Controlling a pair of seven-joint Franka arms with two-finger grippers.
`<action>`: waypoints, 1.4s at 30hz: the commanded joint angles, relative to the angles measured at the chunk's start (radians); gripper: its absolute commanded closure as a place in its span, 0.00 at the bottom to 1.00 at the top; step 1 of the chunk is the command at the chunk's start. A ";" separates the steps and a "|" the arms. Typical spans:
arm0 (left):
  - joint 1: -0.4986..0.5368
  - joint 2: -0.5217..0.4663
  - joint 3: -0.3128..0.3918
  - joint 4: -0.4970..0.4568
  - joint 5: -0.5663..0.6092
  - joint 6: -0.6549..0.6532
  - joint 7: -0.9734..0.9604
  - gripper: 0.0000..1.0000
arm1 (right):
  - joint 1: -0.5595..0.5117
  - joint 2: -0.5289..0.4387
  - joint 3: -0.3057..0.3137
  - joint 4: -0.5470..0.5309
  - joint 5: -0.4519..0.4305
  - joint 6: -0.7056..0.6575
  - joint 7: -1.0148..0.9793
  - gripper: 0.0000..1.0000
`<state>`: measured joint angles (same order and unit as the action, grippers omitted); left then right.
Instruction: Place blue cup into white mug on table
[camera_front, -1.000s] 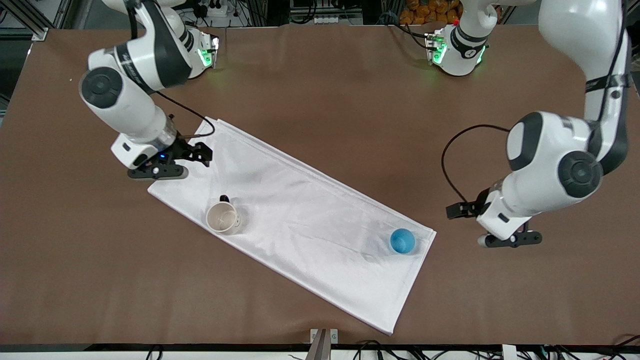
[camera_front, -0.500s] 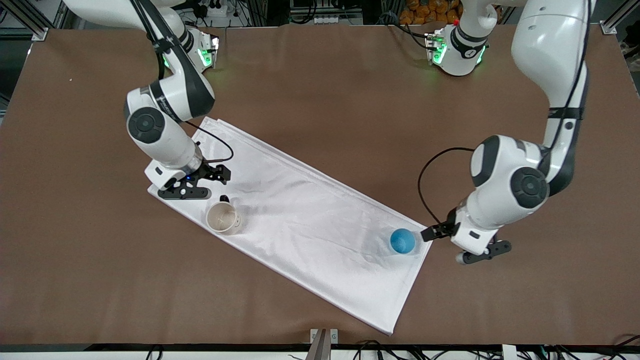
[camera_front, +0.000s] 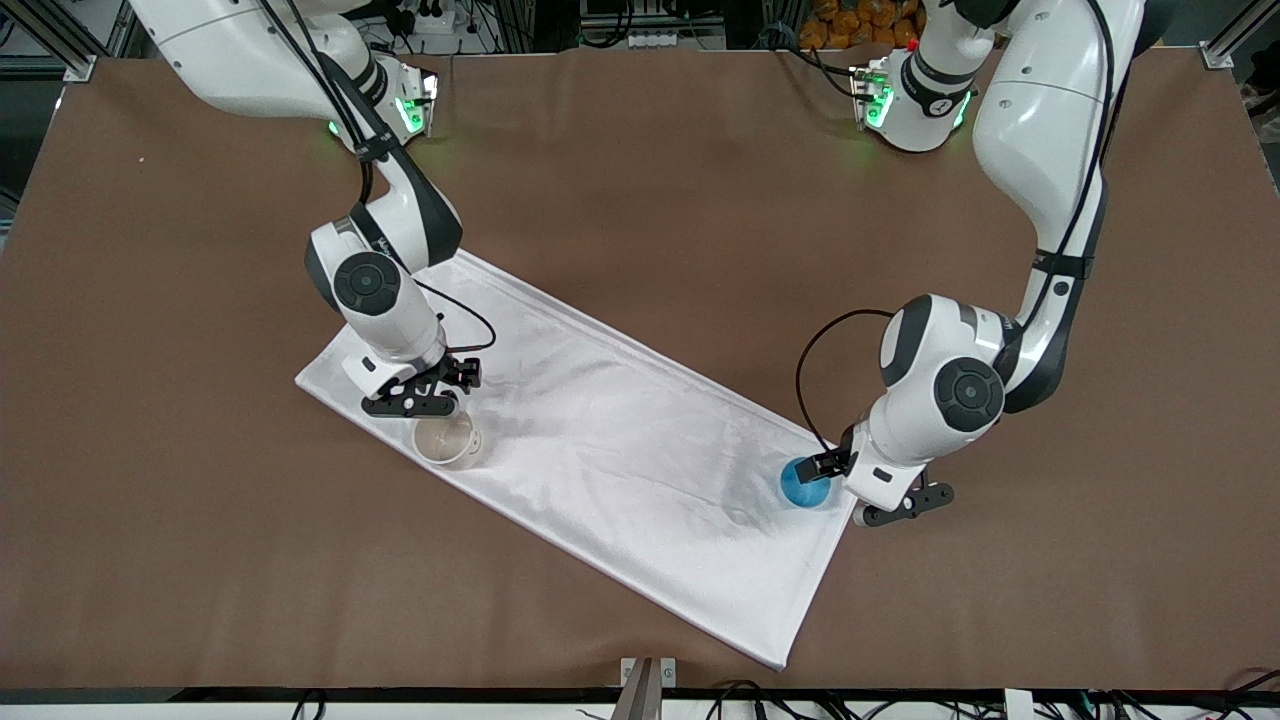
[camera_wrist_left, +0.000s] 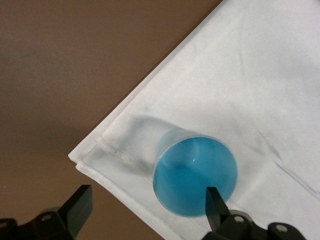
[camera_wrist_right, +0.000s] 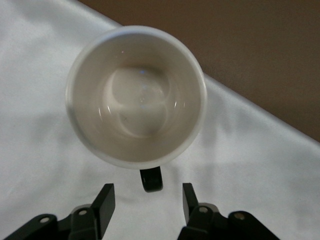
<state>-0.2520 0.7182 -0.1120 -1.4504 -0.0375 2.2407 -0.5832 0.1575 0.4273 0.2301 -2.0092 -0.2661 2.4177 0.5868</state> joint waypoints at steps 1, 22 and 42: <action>-0.007 0.020 0.008 0.019 0.025 0.005 -0.006 0.00 | 0.007 0.024 -0.014 0.021 -0.031 0.021 0.037 0.49; -0.012 0.061 0.009 0.021 0.024 0.033 -0.018 0.99 | 0.062 0.027 -0.048 0.098 -0.036 -0.021 0.048 1.00; 0.010 -0.011 0.008 -0.004 0.030 0.016 -0.006 1.00 | 0.439 0.131 -0.038 0.472 0.071 -0.275 0.435 1.00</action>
<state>-0.2496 0.7606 -0.1056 -1.4325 -0.0310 2.2746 -0.5832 0.5046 0.4747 0.1968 -1.6537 -0.2221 2.1652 0.9315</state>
